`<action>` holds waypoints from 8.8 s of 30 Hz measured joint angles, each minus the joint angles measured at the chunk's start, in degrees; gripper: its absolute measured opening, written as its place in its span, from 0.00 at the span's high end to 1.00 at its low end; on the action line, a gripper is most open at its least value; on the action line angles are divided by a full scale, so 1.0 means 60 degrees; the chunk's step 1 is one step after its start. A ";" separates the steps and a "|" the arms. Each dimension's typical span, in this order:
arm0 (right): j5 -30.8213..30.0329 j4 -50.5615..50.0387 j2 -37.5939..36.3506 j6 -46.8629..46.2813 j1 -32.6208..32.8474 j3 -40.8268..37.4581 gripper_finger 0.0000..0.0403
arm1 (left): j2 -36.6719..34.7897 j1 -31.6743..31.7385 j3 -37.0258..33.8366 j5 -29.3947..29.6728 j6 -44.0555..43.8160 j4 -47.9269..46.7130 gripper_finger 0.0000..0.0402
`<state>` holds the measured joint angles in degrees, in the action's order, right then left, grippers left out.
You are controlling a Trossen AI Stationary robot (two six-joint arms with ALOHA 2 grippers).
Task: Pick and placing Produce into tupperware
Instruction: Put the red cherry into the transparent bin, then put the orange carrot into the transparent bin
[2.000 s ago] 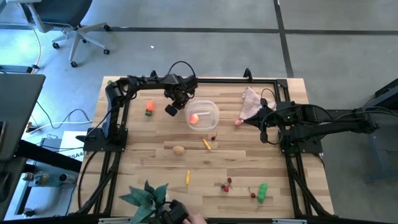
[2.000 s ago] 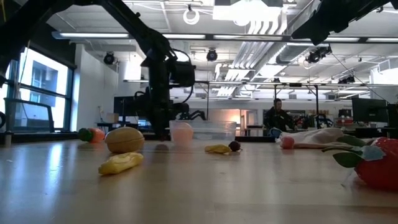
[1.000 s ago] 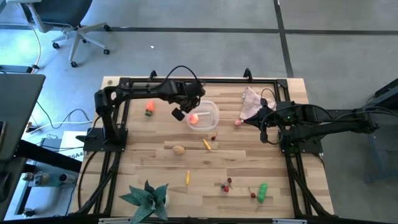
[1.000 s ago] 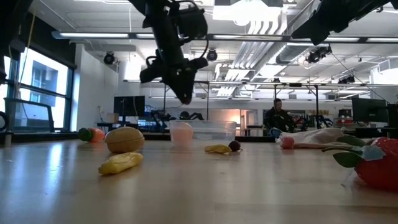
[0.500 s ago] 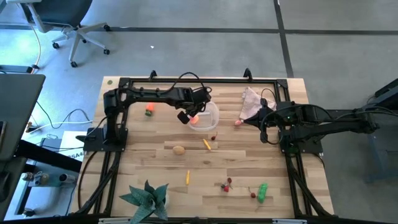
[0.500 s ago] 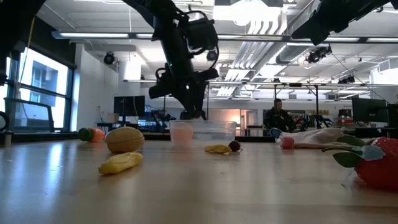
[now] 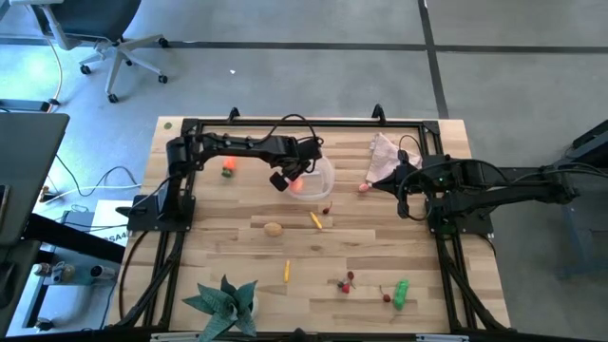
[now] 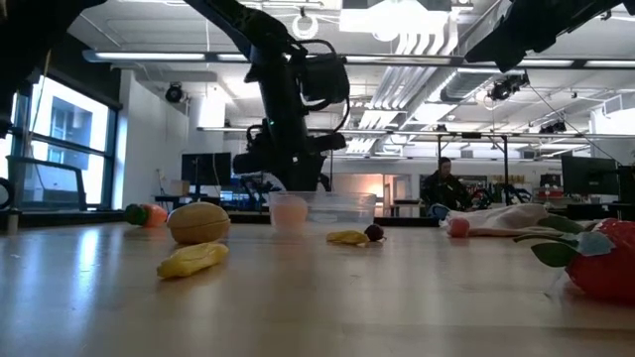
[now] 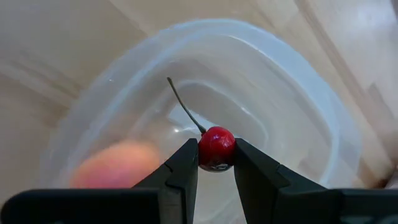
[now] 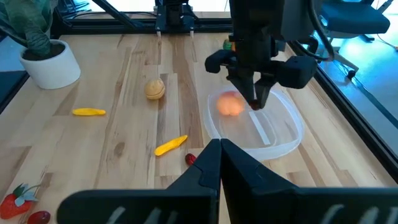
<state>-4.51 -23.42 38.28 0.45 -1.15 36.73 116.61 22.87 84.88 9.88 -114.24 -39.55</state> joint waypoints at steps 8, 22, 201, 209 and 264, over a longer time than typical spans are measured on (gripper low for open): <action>0.0003 0.0013 0.0000 0.0002 0.0003 0.0000 1.00 | 0.0028 0.0009 -0.0007 -0.0051 -0.0026 -0.0142 0.79; 0.0002 0.0018 0.0000 0.0003 0.0002 0.0000 1.00 | 0.0017 0.0009 -0.0007 -0.0035 -0.0036 -0.0165 0.63; 0.0003 0.0018 -0.0004 0.0000 0.0000 0.0000 1.00 | -0.5455 0.4438 -0.7916 -0.0137 1.0747 0.0877 0.57; 0.0001 0.0018 -0.0003 0.0003 0.0002 0.0000 1.00 | -0.5459 0.4438 -0.7916 -0.0140 1.0746 0.0870 0.60; 0.0000 0.0018 -0.0003 0.0000 0.0000 0.0000 1.00 | -0.0569 -0.0305 0.3043 0.0015 0.8271 -0.3863 0.59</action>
<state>-4.51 -23.31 38.26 0.45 -1.15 36.73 113.19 21.04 103.14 9.97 -64.61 -62.73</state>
